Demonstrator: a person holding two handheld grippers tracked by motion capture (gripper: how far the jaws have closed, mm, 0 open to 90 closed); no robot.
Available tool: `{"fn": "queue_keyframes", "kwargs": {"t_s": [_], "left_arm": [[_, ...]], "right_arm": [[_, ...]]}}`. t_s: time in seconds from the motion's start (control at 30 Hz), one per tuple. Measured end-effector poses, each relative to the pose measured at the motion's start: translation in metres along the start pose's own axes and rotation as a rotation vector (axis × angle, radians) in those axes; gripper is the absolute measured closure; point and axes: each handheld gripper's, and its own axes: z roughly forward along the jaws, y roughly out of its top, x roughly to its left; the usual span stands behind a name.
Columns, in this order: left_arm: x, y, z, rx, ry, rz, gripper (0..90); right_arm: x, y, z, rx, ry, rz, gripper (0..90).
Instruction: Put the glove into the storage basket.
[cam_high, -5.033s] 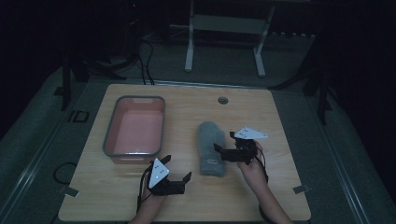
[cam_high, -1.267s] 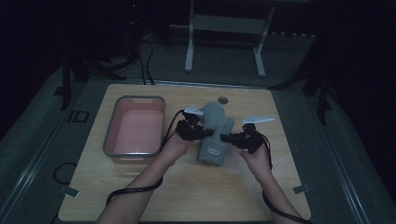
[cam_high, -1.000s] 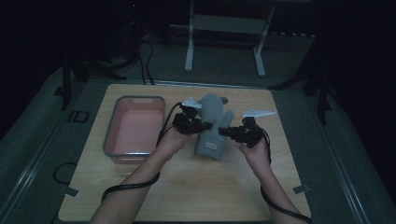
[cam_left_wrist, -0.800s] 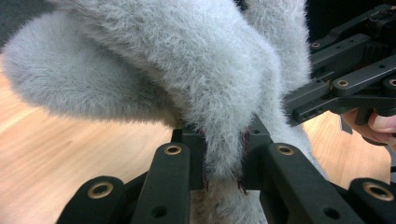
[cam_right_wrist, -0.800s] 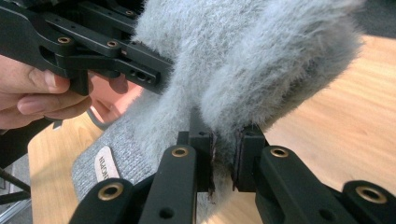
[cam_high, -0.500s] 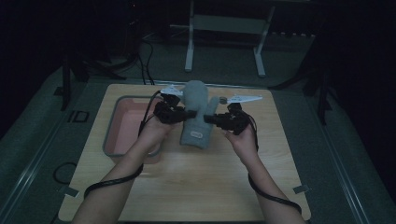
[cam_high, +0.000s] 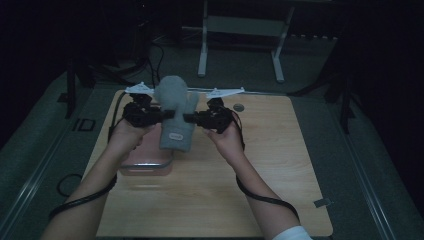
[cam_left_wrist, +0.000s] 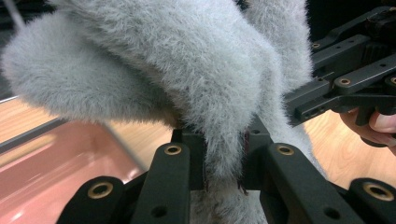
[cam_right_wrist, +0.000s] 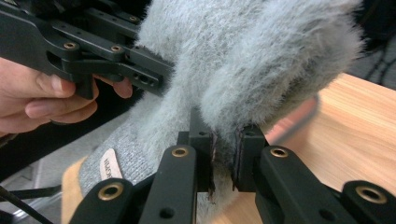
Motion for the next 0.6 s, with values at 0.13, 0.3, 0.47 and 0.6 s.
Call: {"fn": "queue_keyframes", "kwargs": {"t_s": [0.13, 0.3, 0.47, 0.6], "left_arm": [[0.017, -0.010, -0.012, -0.005, 0.023, -0.032, 78.1], [0.037, -0.028, -0.014, 0.013, 0.052, -0.077, 78.1], [0.056, -0.044, -0.007, 0.025, 0.055, -0.119, 78.0], [0.071, -0.061, 0.005, 0.045, 0.052, -0.144, 78.0]], "right_arm": [[0.008, 0.008, 0.024, 0.022, 0.014, -0.014, 81.3], [0.007, 0.006, 0.053, 0.051, 0.033, 0.001, 81.3], [0.001, -0.001, 0.079, 0.089, 0.027, 0.016, 81.3], [-0.003, -0.010, 0.097, 0.126, -0.001, 0.025, 81.3]]}}
